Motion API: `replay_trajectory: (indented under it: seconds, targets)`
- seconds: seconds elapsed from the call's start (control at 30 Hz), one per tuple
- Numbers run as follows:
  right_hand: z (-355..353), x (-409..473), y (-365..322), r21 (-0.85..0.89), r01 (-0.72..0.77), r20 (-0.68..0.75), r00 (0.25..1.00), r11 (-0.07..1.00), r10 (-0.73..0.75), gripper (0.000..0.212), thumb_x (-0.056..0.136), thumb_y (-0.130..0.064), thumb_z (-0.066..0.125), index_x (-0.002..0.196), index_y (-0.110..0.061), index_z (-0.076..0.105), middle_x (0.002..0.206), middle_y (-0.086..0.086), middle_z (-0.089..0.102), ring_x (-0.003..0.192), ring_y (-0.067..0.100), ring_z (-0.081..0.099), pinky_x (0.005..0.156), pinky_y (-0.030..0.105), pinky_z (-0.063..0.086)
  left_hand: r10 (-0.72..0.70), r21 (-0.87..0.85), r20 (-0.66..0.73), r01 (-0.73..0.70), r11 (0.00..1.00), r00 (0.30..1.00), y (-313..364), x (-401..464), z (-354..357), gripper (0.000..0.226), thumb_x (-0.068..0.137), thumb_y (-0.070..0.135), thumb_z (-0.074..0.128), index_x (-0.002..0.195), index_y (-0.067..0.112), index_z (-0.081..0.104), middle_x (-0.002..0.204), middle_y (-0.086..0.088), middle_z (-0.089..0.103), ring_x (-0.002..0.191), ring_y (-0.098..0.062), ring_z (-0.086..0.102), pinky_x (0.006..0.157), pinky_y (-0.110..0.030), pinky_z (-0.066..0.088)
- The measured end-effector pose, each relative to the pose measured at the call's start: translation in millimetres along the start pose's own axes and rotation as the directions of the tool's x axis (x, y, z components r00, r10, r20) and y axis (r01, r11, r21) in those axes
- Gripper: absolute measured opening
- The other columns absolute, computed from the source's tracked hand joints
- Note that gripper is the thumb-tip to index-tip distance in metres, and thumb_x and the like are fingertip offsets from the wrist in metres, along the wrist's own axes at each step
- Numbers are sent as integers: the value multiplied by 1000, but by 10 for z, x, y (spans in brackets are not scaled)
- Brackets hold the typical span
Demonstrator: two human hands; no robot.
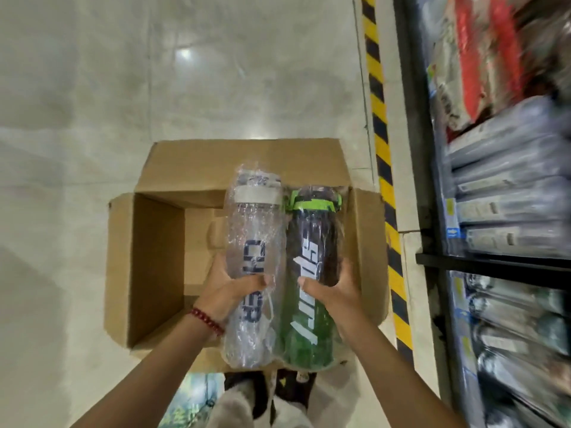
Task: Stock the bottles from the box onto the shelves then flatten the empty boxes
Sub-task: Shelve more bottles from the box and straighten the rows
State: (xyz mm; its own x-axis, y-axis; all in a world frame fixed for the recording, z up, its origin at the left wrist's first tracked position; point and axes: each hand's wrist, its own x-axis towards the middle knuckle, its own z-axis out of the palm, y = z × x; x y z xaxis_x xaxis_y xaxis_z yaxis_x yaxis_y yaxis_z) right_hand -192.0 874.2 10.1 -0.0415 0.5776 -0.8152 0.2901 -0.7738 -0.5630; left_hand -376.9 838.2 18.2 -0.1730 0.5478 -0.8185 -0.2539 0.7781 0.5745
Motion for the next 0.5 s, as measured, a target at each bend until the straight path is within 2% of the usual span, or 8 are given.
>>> replay_trajectory:
  seconds: [0.07,0.17,0.2,0.23,0.3,0.33,0.4,0.5]
  targets:
    - [-132,-304,-229,47,19,-5,1000,999,-19,94,75,-26,79,148,-24,19,120,-14,33,115,8,38,90,25,32,46,25,19,-46,999,999,253,-251,4,141,24,52,92,144,28,24,140,-6,45,125,-26,48,100,-50,44]
    - [-337,-801,-659,82,89,-44,995,993,-86,123,43,-51,80,148,-23,22,146,-3,39,132,21,41,104,36,39,129,34,45,-130,991,991,772,-714,75,92,53,16,88,129,26,36,116,2,57,99,-12,60,73,-26,52]
    - [-426,-1004,-839,105,116,-61,992,988,-110,122,38,-52,77,146,-24,26,144,2,42,130,23,44,105,42,41,154,34,49,-156,987,987,971,-880,110,86,58,11,83,128,26,37,113,3,58,96,-11,60,71,-25,52]
    - [-528,-1174,-978,138,155,-68,987,978,-147,110,41,-47,78,139,-25,34,138,4,49,125,23,50,102,45,44,180,40,66,-183,982,981,1152,-1052,137,85,57,14,83,129,22,38,116,1,59,100,-14,61,75,-30,53]
    - [-731,-1548,-1261,181,238,-84,970,954,-226,78,52,-29,77,122,-30,43,118,1,61,109,21,60,92,42,51,229,65,87,-235,970,969,1502,-1423,196,110,41,33,91,136,20,36,127,-8,56,111,-26,58,89,-47,51]
    - [-847,-1715,-1390,190,281,-92,959,941,-267,73,55,-25,77,120,-30,45,112,0,63,103,19,63,87,40,53,256,84,106,-265,961,961,1662,-1607,234,115,36,39,90,136,19,37,127,-10,56,111,-28,59,90,-50,51]
    - [-1077,-2046,-1654,219,355,-99,935,909,-341,76,58,-22,79,124,-27,42,107,-1,65,95,14,67,76,33,57,303,111,158,-322,940,940,1970,-1938,335,102,42,33,90,130,14,43,117,-11,61,103,-26,63,85,-46,53]
    - [-1365,-2564,-2001,257,433,-156,901,864,-405,74,69,-12,79,128,-24,38,107,-1,64,85,6,68,64,24,55,388,120,207,-417,901,898,2360,-2367,495,63,58,14,83,110,16,48,100,-6,63,88,-19,64,73,-35,53]
